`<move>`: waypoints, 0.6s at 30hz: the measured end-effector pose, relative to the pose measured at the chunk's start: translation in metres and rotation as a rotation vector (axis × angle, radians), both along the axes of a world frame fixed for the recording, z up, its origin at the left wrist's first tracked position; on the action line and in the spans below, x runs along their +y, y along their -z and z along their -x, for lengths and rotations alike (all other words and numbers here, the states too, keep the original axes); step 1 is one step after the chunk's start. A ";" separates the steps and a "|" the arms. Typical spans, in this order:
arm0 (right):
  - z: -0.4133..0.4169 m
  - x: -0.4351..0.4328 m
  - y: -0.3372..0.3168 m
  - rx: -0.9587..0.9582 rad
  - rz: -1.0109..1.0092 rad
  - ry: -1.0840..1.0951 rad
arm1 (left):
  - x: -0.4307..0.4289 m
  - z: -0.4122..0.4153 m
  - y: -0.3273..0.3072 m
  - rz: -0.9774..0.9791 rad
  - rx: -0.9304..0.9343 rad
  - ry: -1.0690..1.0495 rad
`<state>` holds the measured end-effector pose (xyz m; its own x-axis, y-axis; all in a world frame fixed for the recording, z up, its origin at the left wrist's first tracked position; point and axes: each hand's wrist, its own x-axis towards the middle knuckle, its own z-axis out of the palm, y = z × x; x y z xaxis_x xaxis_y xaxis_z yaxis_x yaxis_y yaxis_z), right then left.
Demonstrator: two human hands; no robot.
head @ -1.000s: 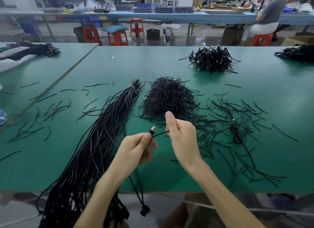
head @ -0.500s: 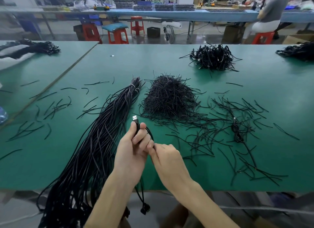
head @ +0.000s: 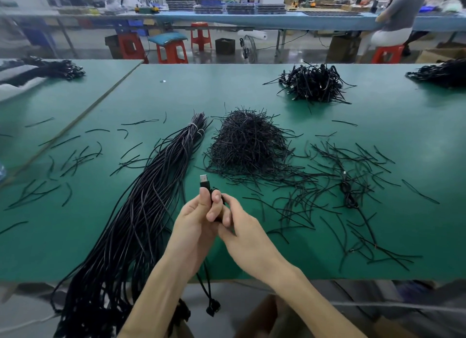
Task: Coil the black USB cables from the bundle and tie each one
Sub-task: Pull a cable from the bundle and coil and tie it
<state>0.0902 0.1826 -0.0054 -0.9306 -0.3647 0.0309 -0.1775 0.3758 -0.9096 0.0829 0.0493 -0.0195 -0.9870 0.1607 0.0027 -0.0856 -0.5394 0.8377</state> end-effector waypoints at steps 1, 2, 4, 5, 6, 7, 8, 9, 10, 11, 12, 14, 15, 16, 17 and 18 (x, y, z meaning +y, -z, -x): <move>-0.001 0.000 0.002 -0.049 0.131 -0.014 | -0.002 0.001 -0.001 0.036 0.014 0.029; -0.001 0.000 0.004 -0.064 0.207 0.001 | -0.003 0.001 -0.002 0.072 0.023 0.051; 0.000 -0.001 0.011 -0.047 0.246 0.076 | -0.002 0.000 -0.005 0.129 0.036 0.089; 0.001 0.000 0.012 -0.043 0.248 0.114 | -0.002 -0.001 -0.007 0.157 0.048 0.103; 0.002 0.001 0.013 -0.046 0.272 0.134 | -0.002 -0.002 -0.007 0.191 0.065 0.107; 0.004 0.002 0.016 -0.053 0.309 0.147 | -0.002 -0.002 -0.008 0.237 0.090 0.098; 0.005 0.004 0.018 -0.058 0.325 0.165 | -0.004 -0.001 -0.008 0.304 0.119 0.075; 0.007 0.006 0.019 -0.051 0.315 0.183 | -0.005 0.000 -0.009 0.389 0.151 0.044; 0.008 0.009 0.021 -0.022 0.266 0.197 | -0.006 0.002 -0.008 0.479 0.186 0.013; 0.009 0.012 0.023 0.032 0.184 0.202 | -0.007 0.002 -0.008 0.556 0.212 -0.013; 0.010 0.014 0.024 0.103 0.071 0.193 | -0.006 0.002 -0.007 0.628 0.228 -0.039; 0.012 0.018 0.025 0.198 -0.097 0.178 | -0.004 0.002 -0.004 0.846 0.225 -0.146; 0.013 0.021 0.025 0.218 -0.131 0.169 | -0.003 0.001 -0.003 0.961 0.217 -0.213; 0.014 0.023 0.024 0.238 -0.164 0.157 | -0.003 0.001 -0.002 1.023 0.199 -0.251; 0.014 0.025 0.024 0.251 -0.201 0.142 | -0.003 0.001 -0.003 1.035 0.169 -0.245; 0.014 0.027 0.023 0.258 -0.249 0.125 | -0.003 0.001 -0.004 1.061 0.140 -0.230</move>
